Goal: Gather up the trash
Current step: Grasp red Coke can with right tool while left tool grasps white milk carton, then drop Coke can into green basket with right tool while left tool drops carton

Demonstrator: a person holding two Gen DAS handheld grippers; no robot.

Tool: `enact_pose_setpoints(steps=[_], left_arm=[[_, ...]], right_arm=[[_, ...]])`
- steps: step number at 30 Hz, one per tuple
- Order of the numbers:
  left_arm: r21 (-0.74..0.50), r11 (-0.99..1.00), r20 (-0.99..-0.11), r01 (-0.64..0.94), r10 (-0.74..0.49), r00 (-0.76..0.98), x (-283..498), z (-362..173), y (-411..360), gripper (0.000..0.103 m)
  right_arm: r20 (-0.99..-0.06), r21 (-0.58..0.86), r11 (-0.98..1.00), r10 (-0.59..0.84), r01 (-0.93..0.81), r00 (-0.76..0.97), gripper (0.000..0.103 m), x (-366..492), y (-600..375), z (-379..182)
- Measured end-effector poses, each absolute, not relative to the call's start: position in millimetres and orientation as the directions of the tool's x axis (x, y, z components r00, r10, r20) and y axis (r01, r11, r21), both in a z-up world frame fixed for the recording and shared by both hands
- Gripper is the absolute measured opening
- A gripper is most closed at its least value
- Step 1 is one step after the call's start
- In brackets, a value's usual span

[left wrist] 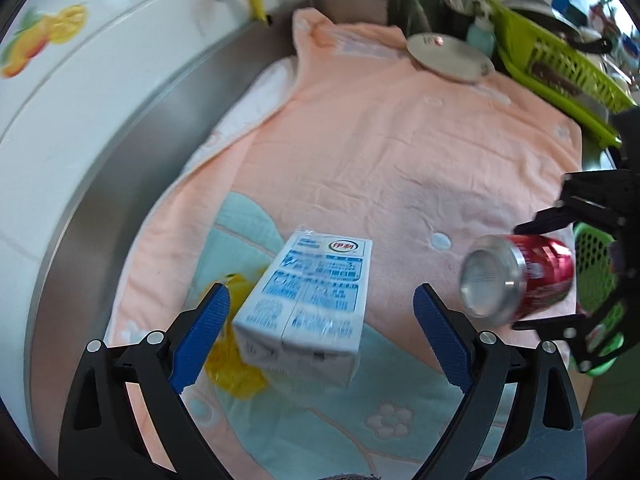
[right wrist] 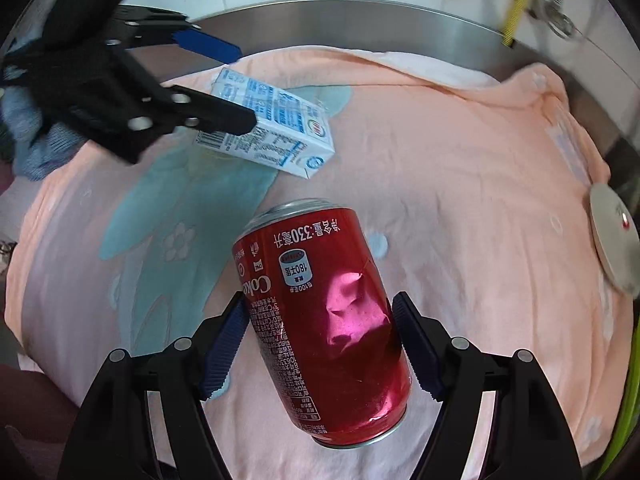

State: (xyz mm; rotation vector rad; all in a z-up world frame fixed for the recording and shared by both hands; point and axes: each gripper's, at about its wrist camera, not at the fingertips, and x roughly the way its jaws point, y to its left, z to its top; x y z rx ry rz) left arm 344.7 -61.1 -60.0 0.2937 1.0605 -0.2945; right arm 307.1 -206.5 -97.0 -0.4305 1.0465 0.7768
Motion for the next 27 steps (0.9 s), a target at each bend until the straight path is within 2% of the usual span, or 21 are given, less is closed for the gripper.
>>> enact_pose_setpoints(steps=[10, 16, 17, 18, 27], left_arm=[[0.123, 0.891, -0.935, 0.436, -0.044, 0.353, 374, -87, -71, 0.092], [0.100, 0.899, -0.945, 0.427, -0.049, 0.323, 381, -95, -63, 0.082], [0.100, 0.897, -0.946, 0.431, -0.049, 0.321, 381, -97, -64, 0.079], [0.104, 0.892, -0.946, 0.440, -0.047, 0.319, 380, -98, -65, 0.071], [0.134, 0.892, -0.912, 0.432, -0.060, 0.405, 364, -90, -67, 0.067]], right_arm=[[-0.883, 0.081, 0.719, 0.373, -0.691, 0.285, 0.071, 296, -229, -99], [-0.883, 0.094, 0.738, 0.372, -0.669, 0.286, 0.071, 293, -234, -101], [-0.882, 0.094, 0.740, 0.372, -0.666, 0.288, 0.071, 292, -234, -101], [-0.882, 0.095, 0.742, 0.372, -0.664, 0.289, 0.071, 291, -234, -101], [-0.866, 0.119, 0.771, 0.388, -0.625, 0.314, 0.071, 275, -237, -97]])
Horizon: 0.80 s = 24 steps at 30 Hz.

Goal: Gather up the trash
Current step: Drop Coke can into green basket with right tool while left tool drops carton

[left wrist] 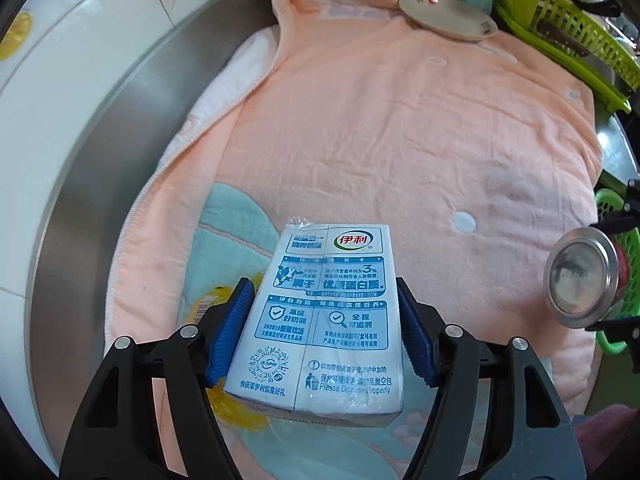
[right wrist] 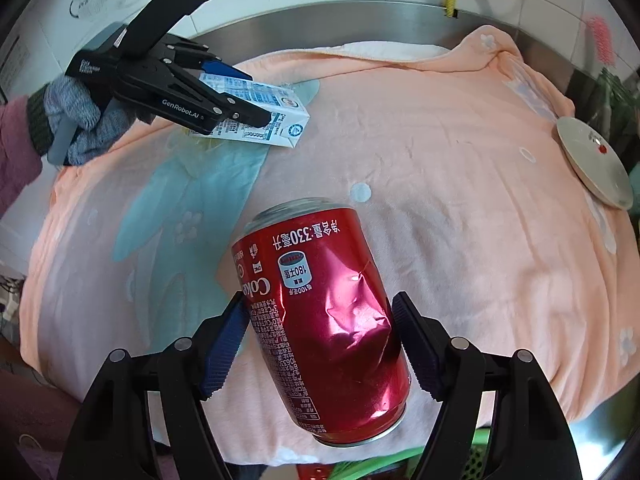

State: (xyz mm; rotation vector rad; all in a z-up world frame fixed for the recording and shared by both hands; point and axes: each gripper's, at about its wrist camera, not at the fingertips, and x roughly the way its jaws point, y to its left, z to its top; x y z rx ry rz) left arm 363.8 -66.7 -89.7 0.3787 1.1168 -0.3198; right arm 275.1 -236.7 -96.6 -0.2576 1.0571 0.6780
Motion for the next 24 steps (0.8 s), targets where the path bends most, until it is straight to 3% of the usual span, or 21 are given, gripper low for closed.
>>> enact_pose_setpoints(steps=[10, 24], left_arm=[[0.070, 0.925, -0.818, 0.373, -0.161, 0.552, 314, -33, -59, 0.067], [-0.025, 0.876, -0.730, 0.481, -0.345, 0.590, 221, 10, -71, 0.067]], right_arm=[[-0.829, 0.127, 0.871, 0.356, -0.475, 0.431, 0.070, 228, -270, -78], [-0.874, 0.002, 1.000, 0.005, -0.007, 0.486, 0.071, 165, -389, -94]])
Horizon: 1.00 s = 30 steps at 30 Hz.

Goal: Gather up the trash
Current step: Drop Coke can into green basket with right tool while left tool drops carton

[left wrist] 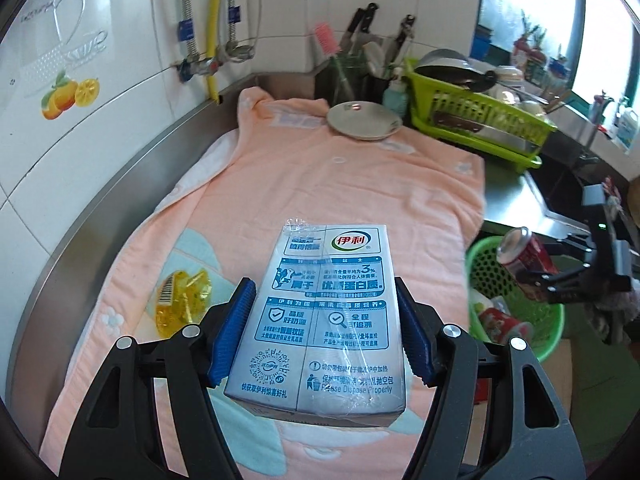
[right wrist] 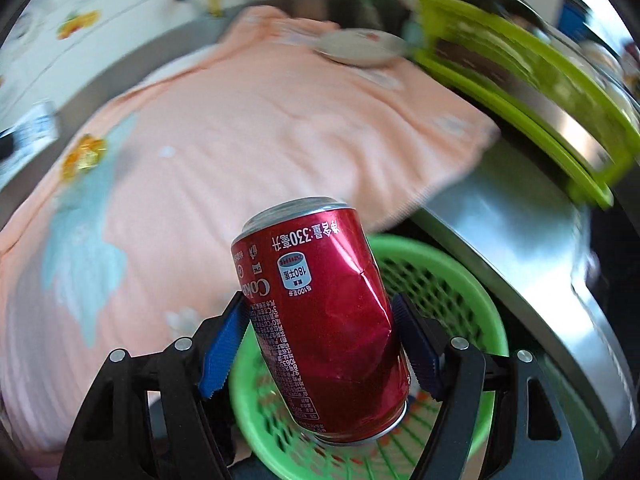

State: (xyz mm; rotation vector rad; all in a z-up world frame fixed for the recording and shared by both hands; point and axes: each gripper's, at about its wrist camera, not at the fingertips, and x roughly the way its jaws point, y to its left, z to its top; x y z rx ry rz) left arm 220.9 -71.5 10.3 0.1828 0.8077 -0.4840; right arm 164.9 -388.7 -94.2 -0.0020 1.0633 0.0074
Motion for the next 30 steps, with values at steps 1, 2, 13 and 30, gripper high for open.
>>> enact_pose_setpoints(steps=[1, 2, 13, 30], left_arm=[[-0.031, 0.870, -0.727, 0.492, -0.357, 0.586, 216, 12, -73, 0.067], [-0.034, 0.865, -0.726, 0.501, -0.366, 0.582, 211, 13, -75, 0.067], [-0.070, 0.829, -0.721, 0.555, -0.427, 0.546, 162, 6, -122, 0.067], [-0.112, 0.786, -0.768, 0.608, -0.457, 0.448, 150, -48, -253, 0.067]], right_arm=[[-0.878, -0.015, 1.000, -0.026, 0.026, 0.477, 0.071, 160, -396, -97], [-0.883, -0.026, 0.998, -0.047, 0.052, 0.467, 0.071, 157, -401, -100], [-0.914, -0.047, 0.986, -0.108, 0.163, 0.392, 0.071, 130, -448, -144], [-0.901, 0.020, 0.996, -0.020, 0.089, 0.432, 0.073, 116, -483, -143]])
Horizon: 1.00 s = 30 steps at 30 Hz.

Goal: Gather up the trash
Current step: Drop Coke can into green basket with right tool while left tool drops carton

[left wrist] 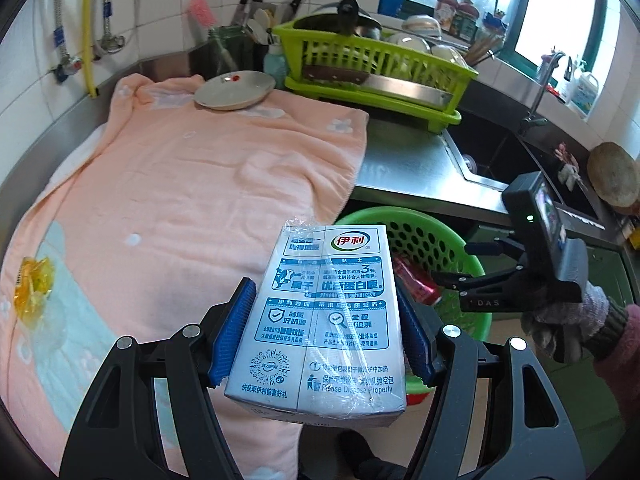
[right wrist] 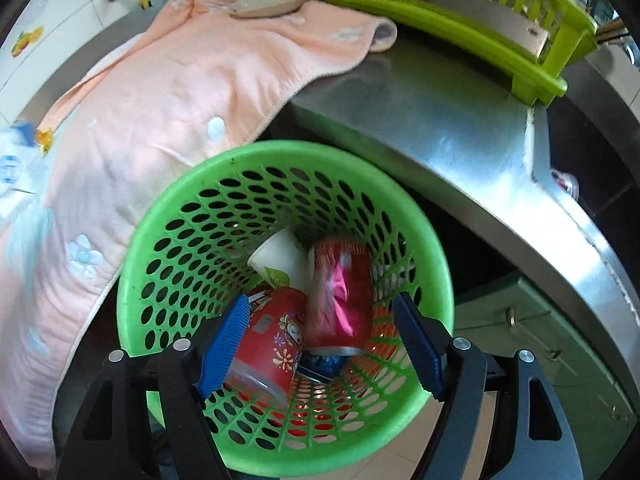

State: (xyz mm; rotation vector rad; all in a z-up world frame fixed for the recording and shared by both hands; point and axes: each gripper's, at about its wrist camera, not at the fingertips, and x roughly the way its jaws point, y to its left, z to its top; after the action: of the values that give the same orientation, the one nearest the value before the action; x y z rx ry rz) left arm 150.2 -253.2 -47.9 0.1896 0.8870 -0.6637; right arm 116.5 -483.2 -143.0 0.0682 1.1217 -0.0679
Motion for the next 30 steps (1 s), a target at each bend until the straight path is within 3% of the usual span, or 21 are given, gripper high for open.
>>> enact_pose_setpoints(steps=[18, 30], left_arm=[[-0.173, 0.771, -0.837, 0.613, -0.444, 0.321, 175, -122, -328, 0.068], [-0.219, 0.780, -0.826, 0.587, -0.468, 0.314, 177, -124, -318, 0.075]], right_arm=[[-0.828, 0.075, 0.993, 0.013, 0.088, 0.561, 0.083, 77, -490, -94], [-0.829, 0.100, 0.990, 0.027, 0.101, 0.558, 0.083, 71, -493, -96]])
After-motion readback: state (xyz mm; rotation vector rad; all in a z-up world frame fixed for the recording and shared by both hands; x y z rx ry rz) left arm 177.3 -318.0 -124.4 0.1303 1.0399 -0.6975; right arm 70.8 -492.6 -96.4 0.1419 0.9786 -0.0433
